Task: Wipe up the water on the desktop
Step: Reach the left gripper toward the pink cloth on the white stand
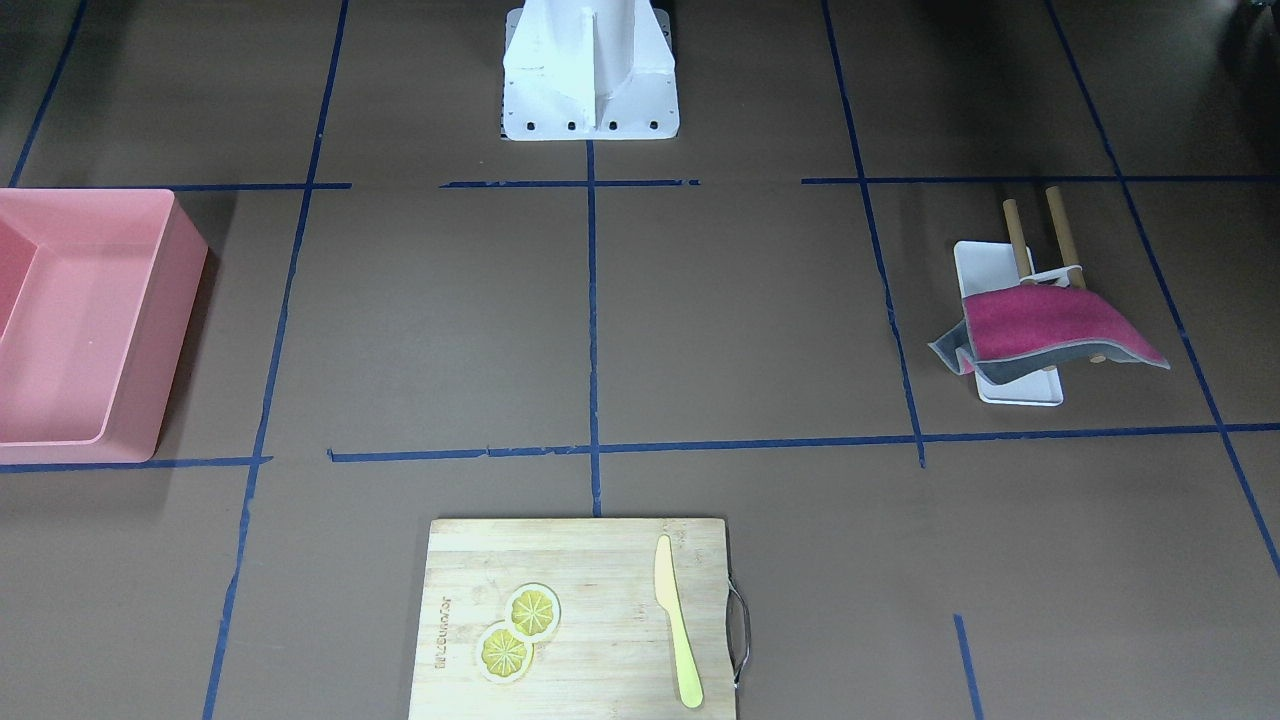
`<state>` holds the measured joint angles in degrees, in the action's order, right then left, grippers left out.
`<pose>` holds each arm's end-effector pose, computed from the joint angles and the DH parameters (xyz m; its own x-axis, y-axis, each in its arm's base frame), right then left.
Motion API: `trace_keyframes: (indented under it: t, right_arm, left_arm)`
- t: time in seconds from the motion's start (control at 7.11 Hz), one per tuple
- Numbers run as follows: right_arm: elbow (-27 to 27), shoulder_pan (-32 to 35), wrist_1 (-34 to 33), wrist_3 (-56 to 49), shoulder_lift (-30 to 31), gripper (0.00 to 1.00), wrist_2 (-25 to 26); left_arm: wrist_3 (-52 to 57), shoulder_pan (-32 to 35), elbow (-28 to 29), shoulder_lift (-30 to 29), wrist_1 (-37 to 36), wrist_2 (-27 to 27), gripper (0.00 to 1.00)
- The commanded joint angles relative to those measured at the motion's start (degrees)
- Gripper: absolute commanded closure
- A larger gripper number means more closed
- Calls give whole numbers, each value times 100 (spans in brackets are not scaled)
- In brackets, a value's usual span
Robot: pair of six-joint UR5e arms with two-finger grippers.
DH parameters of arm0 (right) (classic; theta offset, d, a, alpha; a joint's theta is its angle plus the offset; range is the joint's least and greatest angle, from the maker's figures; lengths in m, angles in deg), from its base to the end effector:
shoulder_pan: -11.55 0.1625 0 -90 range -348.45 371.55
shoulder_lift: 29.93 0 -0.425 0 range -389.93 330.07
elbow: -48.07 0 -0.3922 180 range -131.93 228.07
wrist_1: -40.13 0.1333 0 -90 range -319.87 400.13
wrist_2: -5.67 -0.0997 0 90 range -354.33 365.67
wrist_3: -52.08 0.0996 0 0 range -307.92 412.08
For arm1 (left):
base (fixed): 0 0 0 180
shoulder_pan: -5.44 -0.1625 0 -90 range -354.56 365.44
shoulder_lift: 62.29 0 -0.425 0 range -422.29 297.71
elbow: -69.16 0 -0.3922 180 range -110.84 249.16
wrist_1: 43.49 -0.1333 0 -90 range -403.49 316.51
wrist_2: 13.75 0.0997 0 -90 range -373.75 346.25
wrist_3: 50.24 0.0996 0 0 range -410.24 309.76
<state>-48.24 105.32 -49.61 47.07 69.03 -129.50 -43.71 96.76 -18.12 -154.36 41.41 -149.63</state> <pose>0.0903 -0.4172 0.6748 0.7046 -0.0115 0.7095 -0.0042 0.9998 0.0203 -0.0733 -0.4982 0.6706 0.6924 0.0258 -0.7210 -0.0562 0.9983 -0.0183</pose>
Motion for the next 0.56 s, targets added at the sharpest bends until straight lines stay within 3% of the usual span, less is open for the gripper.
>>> trace_keyframes:
  t: [0.0, 0.28, 0.42]
  right_arm:
    - [-54, 0, 9, 0, -9, 0, -9]
    - [-89, 0, 9, 9, -26, 0, 0]
    - [-98, 0, 9, 9, -35, 0, -9]
  left_arm:
    - [-20, 0, -96, -48, -9, -9, 0]
    - [-964, -52, -849, -109, -17, -35, 0]
    - [-1057, -105, -879, -109, 0, -270, 0]
